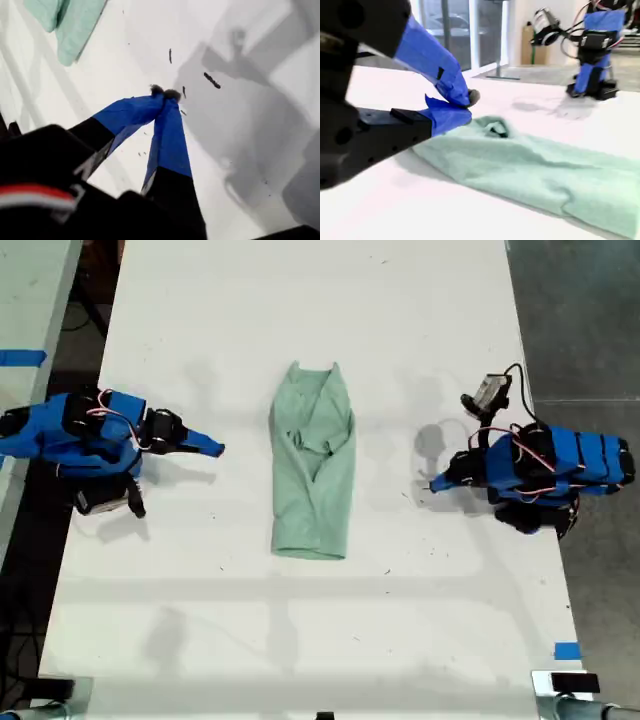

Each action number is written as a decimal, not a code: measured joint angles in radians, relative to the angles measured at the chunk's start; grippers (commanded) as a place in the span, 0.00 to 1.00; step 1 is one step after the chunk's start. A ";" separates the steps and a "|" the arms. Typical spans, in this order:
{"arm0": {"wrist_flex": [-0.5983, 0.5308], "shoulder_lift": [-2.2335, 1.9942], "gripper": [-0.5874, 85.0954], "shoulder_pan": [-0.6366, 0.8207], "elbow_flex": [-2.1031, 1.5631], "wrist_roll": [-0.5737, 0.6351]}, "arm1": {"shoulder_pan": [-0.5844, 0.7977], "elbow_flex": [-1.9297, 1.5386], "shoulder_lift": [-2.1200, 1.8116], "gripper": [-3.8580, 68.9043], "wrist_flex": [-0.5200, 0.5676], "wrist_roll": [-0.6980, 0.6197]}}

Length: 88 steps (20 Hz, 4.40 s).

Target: Fold t shirt

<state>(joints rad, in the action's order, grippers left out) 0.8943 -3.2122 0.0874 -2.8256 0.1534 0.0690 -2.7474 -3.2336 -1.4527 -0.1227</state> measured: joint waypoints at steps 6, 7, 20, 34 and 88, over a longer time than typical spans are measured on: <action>0.204 1.104 0.26 -0.210 0.856 -0.103 | -0.138 0.925 1.103 0.43 0.020 0.040; 0.216 1.239 0.26 -0.224 0.948 -0.104 | -0.153 1.052 1.252 0.48 0.021 0.034; 0.000 1.782 0.17 -0.233 1.127 -0.110 | -0.206 1.514 1.974 0.47 0.097 0.002; 0.077 1.976 0.01 -0.281 1.335 -0.140 | -0.261 1.626 2.106 0.05 0.160 0.055; 0.167 -0.373 0.01 -0.094 -0.385 -0.337 | -0.018 -0.268 -0.267 0.06 0.006 -0.087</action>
<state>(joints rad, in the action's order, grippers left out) 1.0615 -3.5849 -0.0061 -3.2106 -0.1841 0.0506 -3.0158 -3.5005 -1.4465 -0.2102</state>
